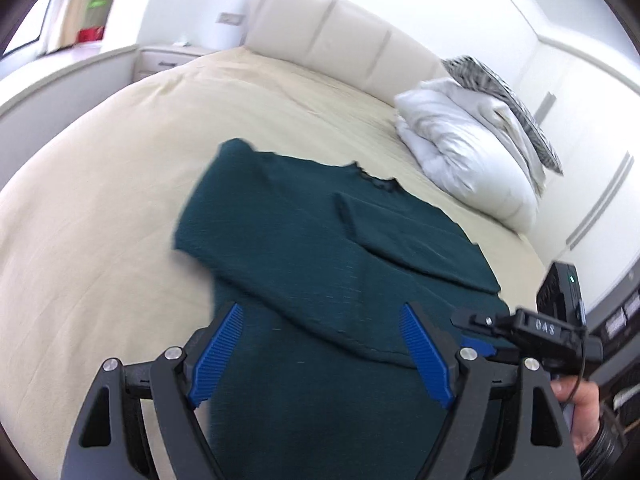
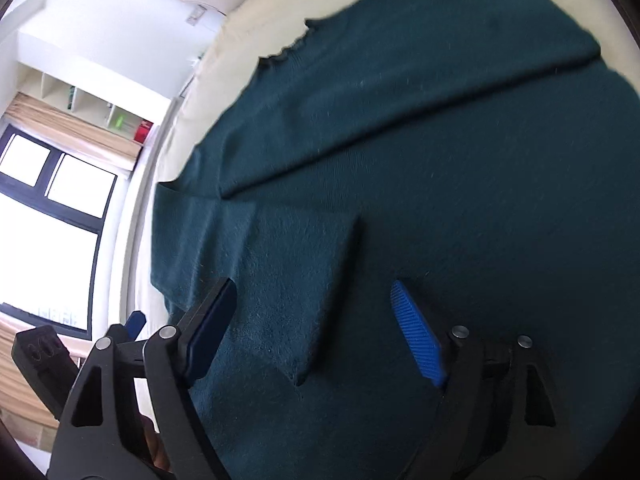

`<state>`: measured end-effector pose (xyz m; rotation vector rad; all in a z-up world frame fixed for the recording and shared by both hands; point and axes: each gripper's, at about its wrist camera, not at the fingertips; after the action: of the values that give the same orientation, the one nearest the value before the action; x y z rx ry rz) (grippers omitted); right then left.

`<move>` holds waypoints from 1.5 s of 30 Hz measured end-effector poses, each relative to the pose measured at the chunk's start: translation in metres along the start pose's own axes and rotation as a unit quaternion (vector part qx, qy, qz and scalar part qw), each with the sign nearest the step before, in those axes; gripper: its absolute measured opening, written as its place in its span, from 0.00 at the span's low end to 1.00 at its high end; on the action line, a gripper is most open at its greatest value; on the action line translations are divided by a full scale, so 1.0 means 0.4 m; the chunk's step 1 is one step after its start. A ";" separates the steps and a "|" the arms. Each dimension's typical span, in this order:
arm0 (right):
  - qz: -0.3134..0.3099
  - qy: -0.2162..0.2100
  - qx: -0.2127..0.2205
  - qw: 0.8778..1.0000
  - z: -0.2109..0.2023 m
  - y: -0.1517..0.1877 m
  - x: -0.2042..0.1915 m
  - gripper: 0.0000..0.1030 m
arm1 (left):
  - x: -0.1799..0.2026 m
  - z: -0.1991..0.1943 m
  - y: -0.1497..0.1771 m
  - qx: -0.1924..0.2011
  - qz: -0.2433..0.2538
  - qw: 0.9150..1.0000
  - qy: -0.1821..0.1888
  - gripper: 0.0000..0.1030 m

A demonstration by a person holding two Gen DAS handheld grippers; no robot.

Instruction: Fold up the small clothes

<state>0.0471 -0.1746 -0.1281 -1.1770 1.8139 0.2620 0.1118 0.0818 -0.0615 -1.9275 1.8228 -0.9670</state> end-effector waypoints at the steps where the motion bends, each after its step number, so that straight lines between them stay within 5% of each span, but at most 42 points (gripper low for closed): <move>1: -0.006 -0.001 -0.004 1.000 0.007 0.002 -0.010 0.69 | -0.015 0.003 -0.003 -0.002 -0.010 1.000 -0.001 0.79; 7: -0.080 0.058 -0.033 0.994 0.070 -0.001 -0.086 0.30 | -0.079 0.015 -0.042 0.001 -0.044 0.999 -0.013 0.76; 9: -0.111 0.077 -0.041 0.990 0.094 -0.013 -0.108 0.07 | -0.088 0.019 -0.064 0.006 -0.049 0.999 -0.018 0.76; 14: -0.236 0.110 -0.019 0.965 0.057 -0.050 -0.226 0.06 | -0.112 0.034 -0.132 0.022 -0.070 0.997 -0.029 0.75; 18: -0.383 0.119 0.032 0.916 -0.014 -0.079 -0.377 0.06 | -0.109 0.062 -0.176 0.033 -0.077 0.996 -0.041 0.75; 20: -0.411 0.122 0.051 0.902 -0.040 -0.125 -0.402 0.06 | -0.105 0.082 -0.198 0.033 -0.084 0.995 -0.042 0.75; 23: -0.391 0.121 0.060 0.910 -0.037 -0.209 -0.348 0.06 | -0.085 0.129 -0.221 0.027 -0.075 0.995 -0.056 0.76; 28: -0.280 0.160 0.004 0.946 0.077 -0.349 -0.098 0.06 | -0.045 0.240 -0.248 -0.003 -0.044 0.994 -0.100 0.76; 30: -0.247 0.166 -0.022 0.954 0.117 -0.360 -0.024 0.06 | -0.033 0.280 -0.253 -0.016 -0.023 0.992 -0.120 0.76; 33: -0.247 0.150 -0.005 0.957 0.112 -0.349 0.005 0.07 | -0.024 0.341 -0.253 -0.041 -0.001 0.989 -0.142 0.75; 35: -0.246 0.143 -0.001 0.959 0.112 -0.348 0.013 0.06 | -0.026 0.359 -0.251 -0.048 0.003 0.988 -0.147 0.63; 37: -0.247 0.137 -0.001 0.959 0.112 -0.349 0.016 0.06 | -0.027 0.364 -0.253 -0.048 0.009 0.988 -0.148 0.27; 39: -0.248 0.131 0.004 0.960 0.107 -0.359 0.015 0.06 | -0.029 0.368 -0.256 -0.054 0.013 0.988 -0.143 0.13; 45: -0.273 0.123 0.036 0.954 0.062 -0.337 -0.070 0.06 | -0.053 0.334 -0.273 -0.033 -0.001 0.991 -0.133 0.08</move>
<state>0.1733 -0.2125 -0.0814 -1.6582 1.6065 -0.2788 0.2829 0.0880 -0.0929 -1.9886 1.7186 -0.6207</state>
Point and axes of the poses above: each gripper's, at about its wrist camera, not at the fingertips, and z roughly the way its jaws point, x to its right, y to its underside, and after that the axes turned 15 degrees about -y, right-handed
